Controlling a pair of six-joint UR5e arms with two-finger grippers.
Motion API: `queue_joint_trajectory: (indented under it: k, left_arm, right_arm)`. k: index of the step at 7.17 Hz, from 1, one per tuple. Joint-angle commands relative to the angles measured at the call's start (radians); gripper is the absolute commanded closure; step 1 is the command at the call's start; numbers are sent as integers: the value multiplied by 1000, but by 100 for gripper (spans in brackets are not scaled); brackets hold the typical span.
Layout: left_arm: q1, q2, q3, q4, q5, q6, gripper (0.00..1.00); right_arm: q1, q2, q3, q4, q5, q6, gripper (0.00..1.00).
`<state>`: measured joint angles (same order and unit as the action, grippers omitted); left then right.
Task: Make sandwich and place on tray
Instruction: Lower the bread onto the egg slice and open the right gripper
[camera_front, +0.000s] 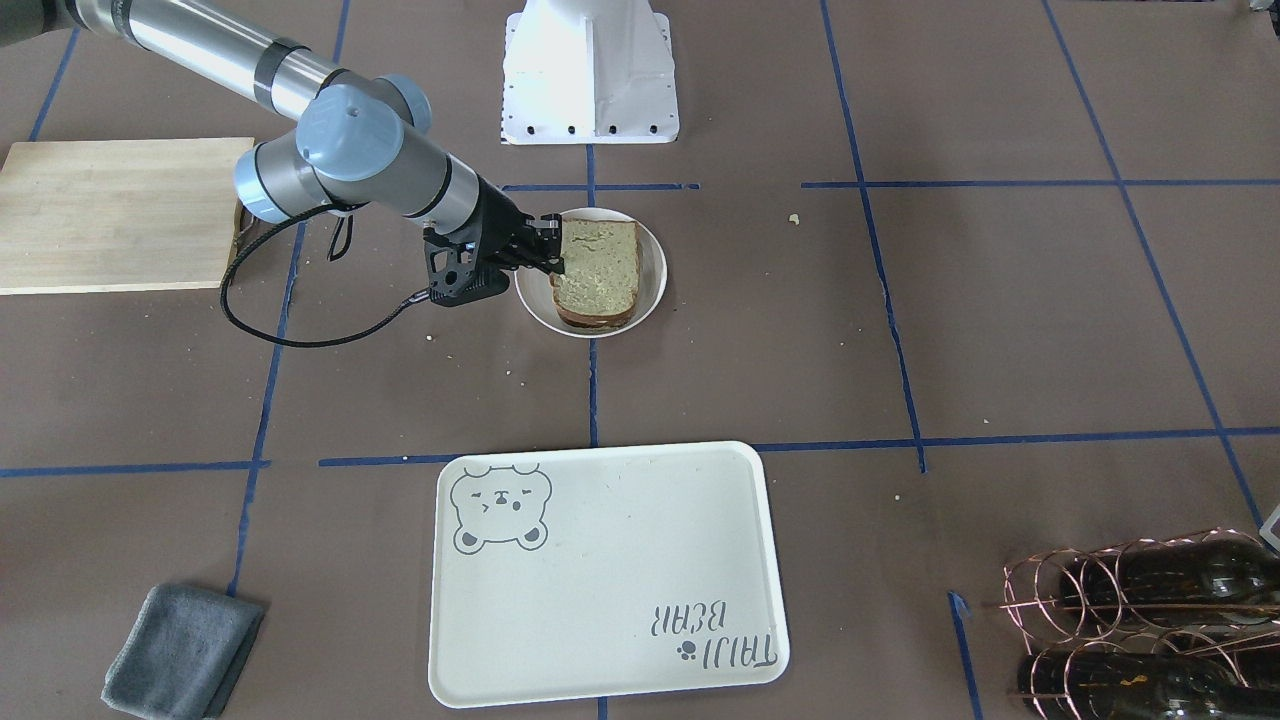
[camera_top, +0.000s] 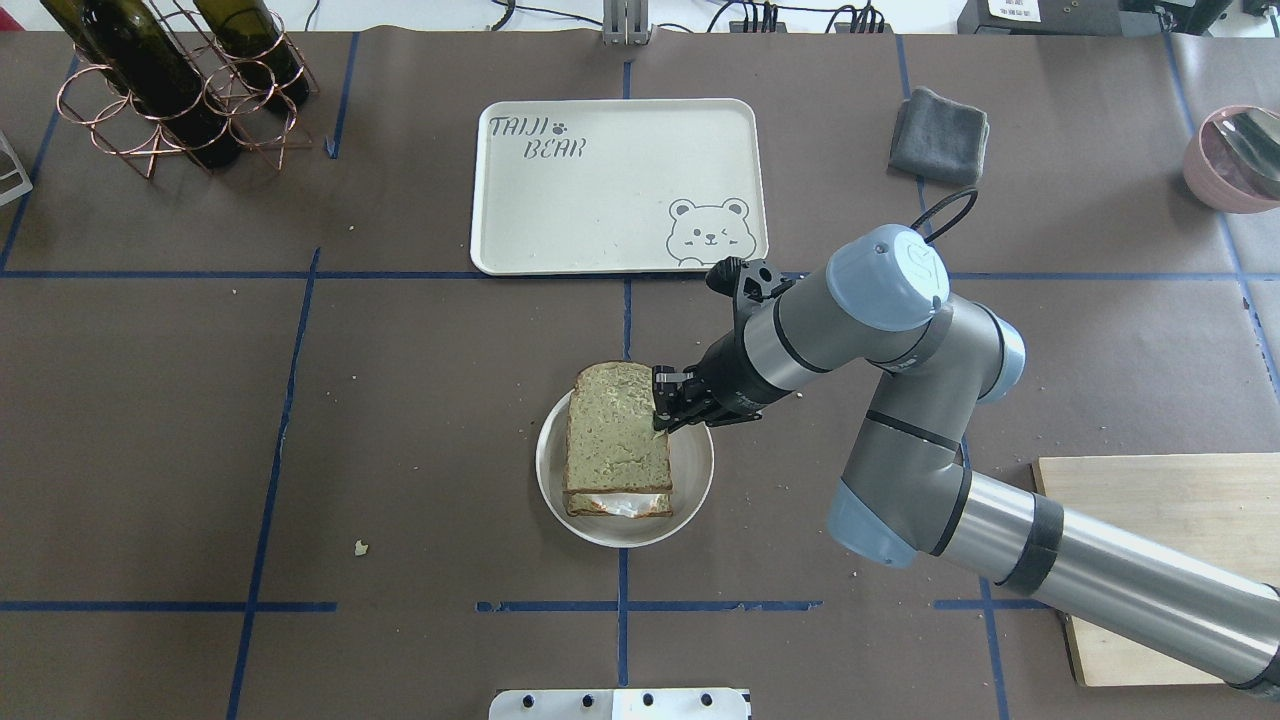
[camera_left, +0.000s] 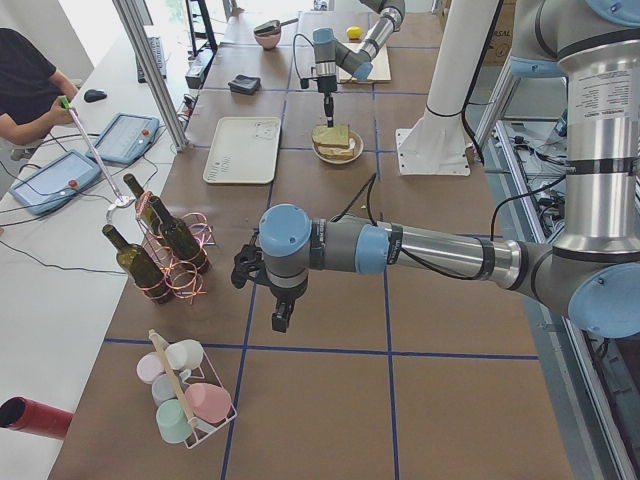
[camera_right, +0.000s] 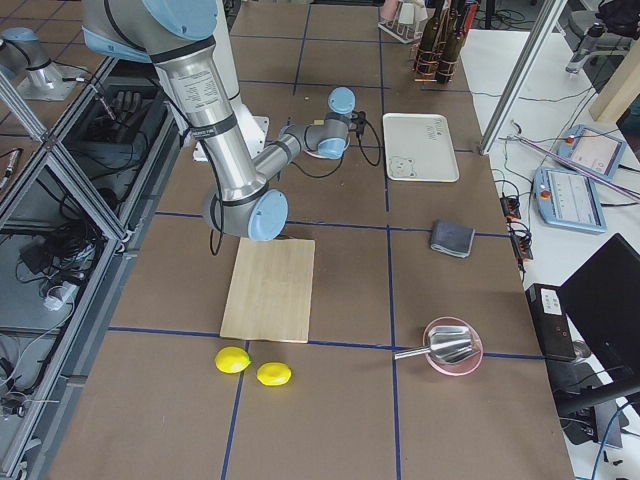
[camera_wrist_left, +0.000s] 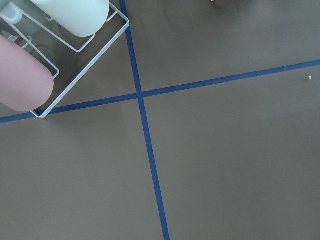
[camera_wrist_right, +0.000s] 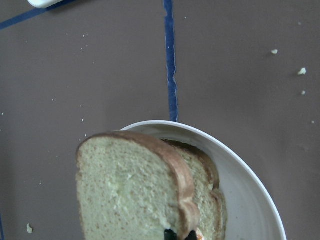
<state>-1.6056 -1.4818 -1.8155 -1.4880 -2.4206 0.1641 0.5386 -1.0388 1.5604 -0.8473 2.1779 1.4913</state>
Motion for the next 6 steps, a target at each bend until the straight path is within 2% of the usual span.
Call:
queue_joint_trajectory:
  k: [1,6]
  left_arm:
    - [0,0,-1,0,0,0,0]
    - [1,0,-1,0,-9,0,0]
  right_arm:
    - [-23,-7,-2,7,-29,43,100]
    - [-31,-14,4,14,-24,40,100]
